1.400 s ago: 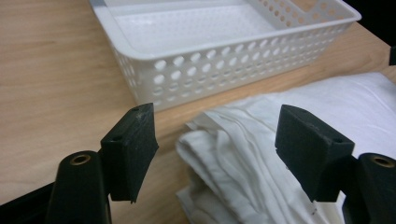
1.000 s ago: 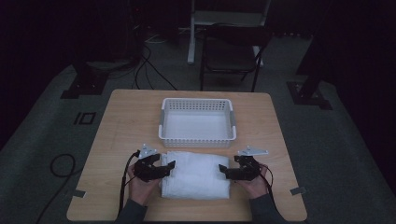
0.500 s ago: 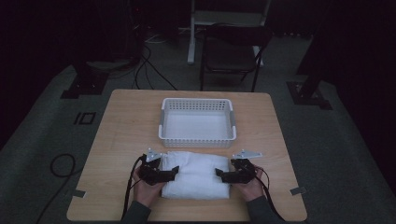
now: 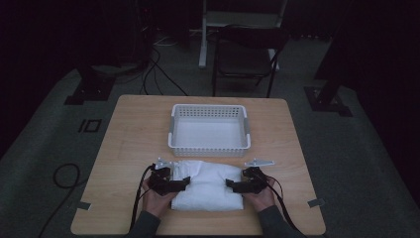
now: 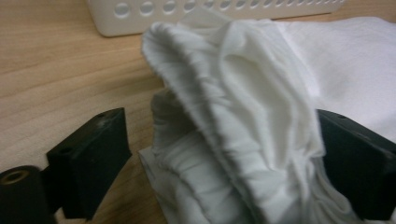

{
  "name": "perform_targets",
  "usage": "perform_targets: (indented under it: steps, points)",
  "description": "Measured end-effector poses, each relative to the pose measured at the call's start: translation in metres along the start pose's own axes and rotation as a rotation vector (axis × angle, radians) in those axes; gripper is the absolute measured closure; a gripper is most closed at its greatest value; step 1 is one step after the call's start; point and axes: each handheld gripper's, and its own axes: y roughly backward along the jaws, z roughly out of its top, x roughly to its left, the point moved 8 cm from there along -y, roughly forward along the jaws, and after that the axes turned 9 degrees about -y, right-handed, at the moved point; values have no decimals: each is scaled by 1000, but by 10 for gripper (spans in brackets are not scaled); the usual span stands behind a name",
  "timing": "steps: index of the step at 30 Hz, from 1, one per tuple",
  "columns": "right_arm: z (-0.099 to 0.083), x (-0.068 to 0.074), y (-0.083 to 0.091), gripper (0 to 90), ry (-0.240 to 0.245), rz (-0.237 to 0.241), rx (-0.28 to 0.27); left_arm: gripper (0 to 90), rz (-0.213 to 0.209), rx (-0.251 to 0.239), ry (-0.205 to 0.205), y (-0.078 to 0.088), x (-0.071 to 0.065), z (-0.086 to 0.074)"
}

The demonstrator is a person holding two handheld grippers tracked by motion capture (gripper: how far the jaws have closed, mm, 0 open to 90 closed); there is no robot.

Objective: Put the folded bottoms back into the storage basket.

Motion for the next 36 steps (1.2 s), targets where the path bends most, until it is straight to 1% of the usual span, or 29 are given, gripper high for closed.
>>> perform_targets:
  steps: [1,2,4,7,9,10,11,12,13,15,16,18,21,23,24,28,30,31,32,33,34,36]
  points:
    - [0,0,-1,110,-6,6,1,24,-20,2,15,-1,1,-1]
    - [-1,0,-1,110,-13,12,4,24,-38,-4,22,-3,2,-1]
    - [-1,-1,-3,111,-29,25,9,21,-42,-7,13,-3,2,-1]
    - [-1,-1,-4,118,-26,39,4,22,-69,-11,-4,-5,2,0]
    - [-1,1,-4,158,-25,68,5,44,-96,-15,-12,-5,1,1]
    - [0,2,-5,184,-23,84,7,74,-131,-14,-14,-4,-1,1]
    - [0,2,-5,221,-29,103,11,141,-177,-20,-8,-4,-3,1]
    - [0,3,-5,270,-38,128,15,201,-194,-28,-8,-5,-4,1]
    - [-1,4,-5,314,-48,153,20,225,-207,-26,-8,-5,-4,1]
    - [-1,5,-5,372,-66,183,31,302,-243,-20,12,-6,-6,1]
    - [-1,5,-5,405,-78,204,41,341,-254,-17,16,-6,-7,1]
    - [-1,5,-6,462,-103,232,53,402,-267,-19,24,-5,-8,2]
    - [0,6,-6,553,-112,252,58,490,-257,-24,2,-4,-12,3]
    - [0,7,-6,596,-111,251,53,528,-239,-28,-19,-2,-14,4]
    - [0,8,-5,620,-102,246,47,544,-232,-32,-25,-2,-14,4]
    - [2,12,-2,657,-47,198,24,574,-202,-39,-47,0,-17,5]
    - [2,15,-1,666,-24,174,12,578,-187,-42,-50,1,-18,6]
    - [2,15,-1,670,-14,163,8,579,-187,-42,-50,1,-18,6]
    - [3,16,0,671,0,152,1,580,-171,-41,-55,3,-19,7]
    - [3,17,0,672,8,146,0,580,-171,-41,-55,3,-19,7]
    - [3,17,0,672,8,146,0,580,-158,-37,-67,4,-20,7]
    - [3,19,2,673,34,123,-8,580,-137,-25,-91,6,-22,9]
